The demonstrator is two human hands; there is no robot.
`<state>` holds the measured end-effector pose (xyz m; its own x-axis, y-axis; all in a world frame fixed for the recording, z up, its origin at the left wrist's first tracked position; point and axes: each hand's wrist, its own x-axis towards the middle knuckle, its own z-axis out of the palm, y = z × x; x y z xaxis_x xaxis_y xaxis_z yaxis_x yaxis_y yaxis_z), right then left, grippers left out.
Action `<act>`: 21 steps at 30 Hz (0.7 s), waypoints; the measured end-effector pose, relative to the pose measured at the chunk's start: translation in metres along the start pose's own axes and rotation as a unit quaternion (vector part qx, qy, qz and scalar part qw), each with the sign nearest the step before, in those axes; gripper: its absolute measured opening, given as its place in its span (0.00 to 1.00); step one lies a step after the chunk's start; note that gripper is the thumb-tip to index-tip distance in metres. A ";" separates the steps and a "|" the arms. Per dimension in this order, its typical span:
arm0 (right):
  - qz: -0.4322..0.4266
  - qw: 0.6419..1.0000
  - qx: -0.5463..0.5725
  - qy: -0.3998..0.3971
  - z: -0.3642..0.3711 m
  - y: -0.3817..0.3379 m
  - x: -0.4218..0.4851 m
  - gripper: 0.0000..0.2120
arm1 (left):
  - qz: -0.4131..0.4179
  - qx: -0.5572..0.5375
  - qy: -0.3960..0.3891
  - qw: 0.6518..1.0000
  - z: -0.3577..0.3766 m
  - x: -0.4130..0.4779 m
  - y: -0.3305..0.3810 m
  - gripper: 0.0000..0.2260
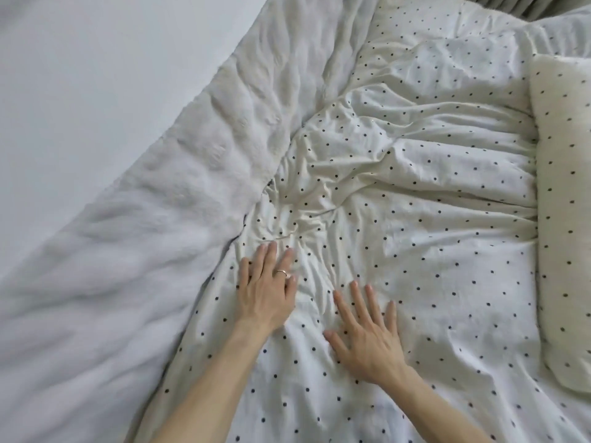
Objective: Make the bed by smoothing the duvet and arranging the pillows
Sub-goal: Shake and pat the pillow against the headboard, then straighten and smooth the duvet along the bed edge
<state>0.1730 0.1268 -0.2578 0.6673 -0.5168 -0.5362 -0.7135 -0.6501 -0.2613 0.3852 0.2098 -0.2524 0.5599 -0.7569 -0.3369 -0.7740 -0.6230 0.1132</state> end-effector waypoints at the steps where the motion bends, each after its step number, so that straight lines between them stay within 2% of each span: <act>1: 0.006 1.000 0.003 -0.004 0.013 0.008 -0.024 0.37 | -0.004 -0.011 -0.014 1.000 0.005 -0.028 0.007 0.26; 7: 0.062 0.996 0.037 -0.054 0.074 0.062 -0.173 0.38 | -0.077 -0.069 -0.046 0.994 0.061 -0.199 0.044 0.28; 9: 0.087 0.994 0.066 -0.029 0.090 0.083 -0.220 0.37 | -0.124 -0.125 -0.001 0.984 0.079 -0.246 0.061 0.26; 11: 0.128 0.981 0.144 0.018 0.100 0.099 -0.255 0.34 | -0.208 -0.213 0.081 0.951 0.091 -0.280 0.079 0.22; 13: 0.221 0.936 0.259 0.085 0.112 0.114 -0.293 0.30 | -0.330 -0.293 0.139 0.887 0.096 -0.312 0.098 0.19; 14: 0.280 0.896 0.327 0.107 0.114 0.122 -0.301 0.28 | -0.399 -0.331 0.151 0.842 0.097 -0.320 0.101 0.17; 15: 0.357 0.835 0.401 0.119 0.116 0.129 -0.320 0.28 | -0.461 -0.366 0.154 0.794 0.102 -0.331 0.107 0.14; 17: 0.524 0.676 0.503 0.126 0.127 0.151 -0.333 0.30 | -0.557 -0.411 0.129 0.710 0.106 -0.341 0.111 0.14; 18: 0.595 0.581 0.543 0.119 0.135 0.160 -0.344 0.36 | -0.589 -0.417 0.082 0.688 0.110 -0.347 0.114 0.18; 20: 0.632 0.431 0.634 0.118 0.153 0.175 -0.356 0.48 | -0.614 -0.445 -0.016 0.652 0.116 -0.348 0.116 0.29; 21: 0.617 0.374 0.682 0.120 0.155 0.175 -0.358 0.46 | -0.607 -0.490 -0.049 0.624 0.121 -0.344 0.114 0.33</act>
<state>-0.2238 0.2842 -0.2358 -0.4673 -0.0954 -0.8790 0.1535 0.9703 -0.1869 0.0682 0.4229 -0.2367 0.4998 0.3758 -0.7804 0.7814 -0.5843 0.2191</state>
